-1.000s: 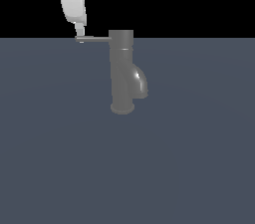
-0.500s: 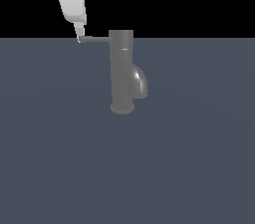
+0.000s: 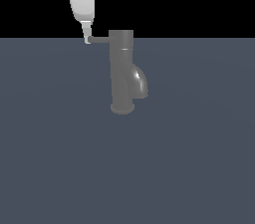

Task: Turn on the faucet by rotating a designated handle.

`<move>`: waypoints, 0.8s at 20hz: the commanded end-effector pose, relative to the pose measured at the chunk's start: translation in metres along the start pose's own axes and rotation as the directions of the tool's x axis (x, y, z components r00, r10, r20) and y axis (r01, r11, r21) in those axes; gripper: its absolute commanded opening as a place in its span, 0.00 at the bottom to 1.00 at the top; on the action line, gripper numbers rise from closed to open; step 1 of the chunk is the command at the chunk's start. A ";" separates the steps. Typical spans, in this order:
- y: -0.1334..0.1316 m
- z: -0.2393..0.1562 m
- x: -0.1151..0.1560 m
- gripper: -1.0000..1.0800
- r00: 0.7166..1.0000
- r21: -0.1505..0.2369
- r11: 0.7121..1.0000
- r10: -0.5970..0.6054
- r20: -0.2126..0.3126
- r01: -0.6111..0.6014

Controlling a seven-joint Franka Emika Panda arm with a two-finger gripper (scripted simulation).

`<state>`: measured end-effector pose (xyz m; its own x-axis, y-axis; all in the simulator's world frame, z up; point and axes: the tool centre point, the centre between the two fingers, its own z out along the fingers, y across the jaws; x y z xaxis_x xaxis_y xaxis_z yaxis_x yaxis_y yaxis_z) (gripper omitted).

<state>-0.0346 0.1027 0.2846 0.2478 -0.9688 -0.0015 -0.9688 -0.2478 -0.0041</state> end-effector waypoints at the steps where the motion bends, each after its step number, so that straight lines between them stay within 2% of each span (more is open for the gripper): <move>1: 0.009 0.000 0.018 0.00 1.000 -0.002 1.000 0.017 -0.002 -0.017; 13: 0.048 0.000 0.059 0.00 1.000 -0.004 1.000 0.019 -0.001 -0.019; 15: 0.043 0.000 0.049 0.00 1.000 -0.002 1.000 0.006 -0.002 -0.006; 16: 0.043 0.000 0.055 0.00 1.000 -0.002 1.000 0.007 -0.002 -0.007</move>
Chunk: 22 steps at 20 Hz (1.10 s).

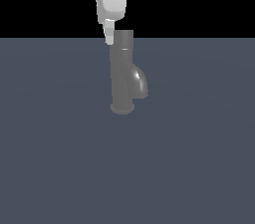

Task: Turn on the faucet by rotating a designated handle.

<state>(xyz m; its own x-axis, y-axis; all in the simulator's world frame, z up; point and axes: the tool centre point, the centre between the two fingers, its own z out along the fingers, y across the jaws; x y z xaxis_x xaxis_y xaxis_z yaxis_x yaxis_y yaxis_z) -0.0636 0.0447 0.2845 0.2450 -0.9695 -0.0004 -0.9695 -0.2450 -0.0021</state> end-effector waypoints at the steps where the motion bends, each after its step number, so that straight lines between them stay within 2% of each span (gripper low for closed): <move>1: 0.000 0.000 0.011 0.00 1.000 0.000 1.000 0.004 -0.001 -0.004; 15: -0.001 0.000 0.084 0.00 1.000 -0.001 1.000 0.013 -0.001 -0.013; 22: -0.001 0.000 0.112 0.00 1.000 -0.002 1.000 0.015 -0.001 -0.015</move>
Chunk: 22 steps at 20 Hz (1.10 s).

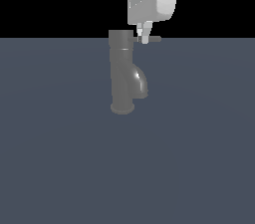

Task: Turn on the faucet by rotating a designated handle.

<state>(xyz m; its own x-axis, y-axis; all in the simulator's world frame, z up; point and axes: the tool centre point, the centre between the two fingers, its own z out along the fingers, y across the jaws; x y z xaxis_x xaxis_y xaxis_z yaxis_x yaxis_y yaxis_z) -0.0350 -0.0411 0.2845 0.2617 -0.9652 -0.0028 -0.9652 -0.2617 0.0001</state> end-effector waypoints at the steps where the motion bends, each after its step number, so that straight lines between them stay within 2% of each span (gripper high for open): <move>1: 0.000 0.000 0.000 0.00 1.000 0.000 1.000 0.000 0.001 0.000; 22: -0.036 0.000 0.045 0.00 1.000 0.000 1.000 0.016 -0.001 -0.016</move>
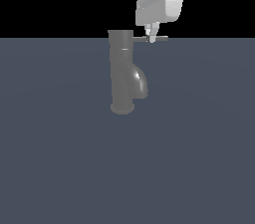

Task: Turn on the faucet by rotating a designated handle.

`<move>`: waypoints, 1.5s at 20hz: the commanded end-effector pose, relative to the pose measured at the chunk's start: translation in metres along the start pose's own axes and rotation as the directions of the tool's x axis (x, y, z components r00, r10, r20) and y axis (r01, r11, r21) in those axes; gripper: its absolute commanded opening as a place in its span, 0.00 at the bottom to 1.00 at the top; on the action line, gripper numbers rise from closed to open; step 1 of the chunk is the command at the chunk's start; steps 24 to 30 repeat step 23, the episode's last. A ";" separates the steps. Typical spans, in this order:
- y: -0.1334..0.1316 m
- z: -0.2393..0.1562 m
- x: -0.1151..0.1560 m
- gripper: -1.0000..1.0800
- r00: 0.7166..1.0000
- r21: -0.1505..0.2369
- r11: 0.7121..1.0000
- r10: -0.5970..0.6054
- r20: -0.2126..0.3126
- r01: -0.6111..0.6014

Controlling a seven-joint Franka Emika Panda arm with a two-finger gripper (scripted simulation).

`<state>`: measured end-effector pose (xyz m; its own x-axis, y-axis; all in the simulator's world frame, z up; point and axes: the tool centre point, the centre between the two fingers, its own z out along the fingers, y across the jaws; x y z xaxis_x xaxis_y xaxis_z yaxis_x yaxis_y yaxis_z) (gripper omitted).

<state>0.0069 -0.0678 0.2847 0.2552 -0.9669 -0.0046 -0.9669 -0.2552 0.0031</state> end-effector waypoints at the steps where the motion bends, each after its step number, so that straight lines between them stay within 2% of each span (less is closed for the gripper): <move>1: -0.004 0.000 0.011 0.00 1.000 0.003 1.000 0.010 -0.003 -0.010; 22: -0.038 0.000 0.054 0.00 1.000 0.003 1.000 0.026 -0.004 -0.025; 30: -0.038 0.000 0.054 0.00 1.000 0.003 1.000 0.026 -0.004 -0.025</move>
